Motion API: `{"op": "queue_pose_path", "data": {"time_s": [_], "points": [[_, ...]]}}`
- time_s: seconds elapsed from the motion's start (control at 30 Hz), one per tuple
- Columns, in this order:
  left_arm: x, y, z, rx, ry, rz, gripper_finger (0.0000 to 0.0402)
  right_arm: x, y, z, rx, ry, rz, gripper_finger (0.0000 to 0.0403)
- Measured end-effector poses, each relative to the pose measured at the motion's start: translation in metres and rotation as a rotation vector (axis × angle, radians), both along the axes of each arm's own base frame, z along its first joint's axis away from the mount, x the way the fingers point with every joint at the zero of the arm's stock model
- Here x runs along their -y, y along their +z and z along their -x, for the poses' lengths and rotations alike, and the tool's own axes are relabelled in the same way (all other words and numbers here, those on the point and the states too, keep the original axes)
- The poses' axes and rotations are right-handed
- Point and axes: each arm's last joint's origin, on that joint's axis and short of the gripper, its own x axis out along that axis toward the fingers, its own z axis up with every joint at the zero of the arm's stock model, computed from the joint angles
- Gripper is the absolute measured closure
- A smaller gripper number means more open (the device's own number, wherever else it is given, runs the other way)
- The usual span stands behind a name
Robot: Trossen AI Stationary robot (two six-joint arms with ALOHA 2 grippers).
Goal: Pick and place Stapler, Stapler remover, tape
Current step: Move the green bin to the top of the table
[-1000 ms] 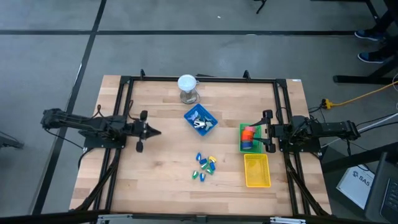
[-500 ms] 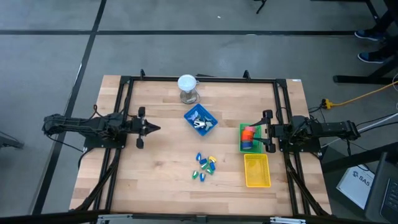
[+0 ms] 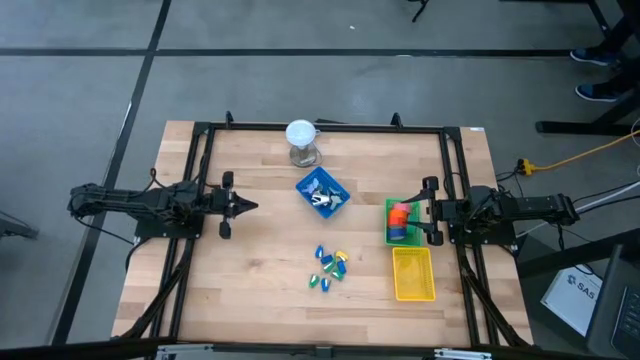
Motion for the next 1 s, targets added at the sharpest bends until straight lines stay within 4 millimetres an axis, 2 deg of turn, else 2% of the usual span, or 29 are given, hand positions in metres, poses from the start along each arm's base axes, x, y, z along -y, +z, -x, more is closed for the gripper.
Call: {"op": "queue_pose_path", "data": {"time_s": [0.37, 0.43, 0.6, 0.83, 1.0], "points": [[0.0000, 0.0002, 0.0000, 0.001, 0.000, 0.000, 0.0400, 0.0000, 0.0015, 0.0000, 0.015, 0.000, -0.004, 0.0143], [0.0000, 0.0002, 0.0000, 0.001, 0.000, 0.000, 0.0400, -0.0006, 0.0034, 0.0002, 0.025, 0.025, -0.080, 0.0143], [0.0000, 0.0002, 0.0000, 0.001, 0.001, 0.000, 0.0400, -0.0032, 0.0074, 0.0010, 0.006, 0.140, -0.407, 0.0143], [0.0000, 0.0002, 0.0000, 0.001, 0.001, 0.000, 0.0400, -0.0042, 0.0082, 0.0014, -0.017, 0.182, -0.535, 0.0143], [0.0000, 0.0004, 0.0000, 0.002, 0.001, 0.000, 0.0400, -0.0010, 0.0083, 0.0007, 0.004, 0.077, -0.608, 0.0143]]}}
